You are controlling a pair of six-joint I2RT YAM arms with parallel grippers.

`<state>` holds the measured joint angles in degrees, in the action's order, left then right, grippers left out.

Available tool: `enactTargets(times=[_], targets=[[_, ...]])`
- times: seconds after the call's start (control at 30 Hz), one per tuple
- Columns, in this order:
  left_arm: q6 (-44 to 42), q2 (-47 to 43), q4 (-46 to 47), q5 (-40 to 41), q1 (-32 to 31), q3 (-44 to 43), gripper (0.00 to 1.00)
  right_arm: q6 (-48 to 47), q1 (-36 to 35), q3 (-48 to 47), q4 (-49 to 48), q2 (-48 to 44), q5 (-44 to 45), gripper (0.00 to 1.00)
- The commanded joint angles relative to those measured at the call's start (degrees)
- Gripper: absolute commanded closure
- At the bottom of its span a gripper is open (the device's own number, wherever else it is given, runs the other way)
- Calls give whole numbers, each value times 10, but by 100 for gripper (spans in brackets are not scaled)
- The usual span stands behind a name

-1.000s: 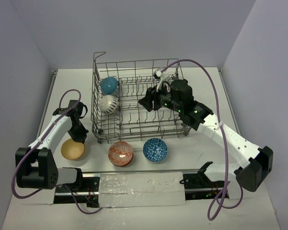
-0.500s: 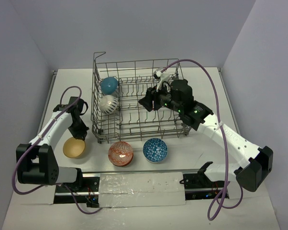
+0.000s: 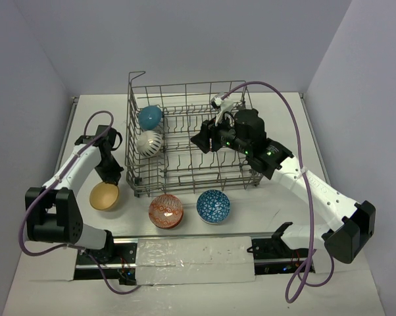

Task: Load the bowls into the dish rack
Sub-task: Move the bowl to the corner of the board.

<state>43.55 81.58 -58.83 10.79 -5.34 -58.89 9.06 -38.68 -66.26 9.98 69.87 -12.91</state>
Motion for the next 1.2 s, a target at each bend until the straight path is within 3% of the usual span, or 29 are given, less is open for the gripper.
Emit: enactTargets(times=[0.0, 1.17], targets=[[-7, 12, 20, 3, -3, -37, 93, -10, 4, 1, -9, -6, 7, 44], [-23, 139, 48, 27, 2, -160, 94, -11, 8, -5, -8, 21, 3, 44]])
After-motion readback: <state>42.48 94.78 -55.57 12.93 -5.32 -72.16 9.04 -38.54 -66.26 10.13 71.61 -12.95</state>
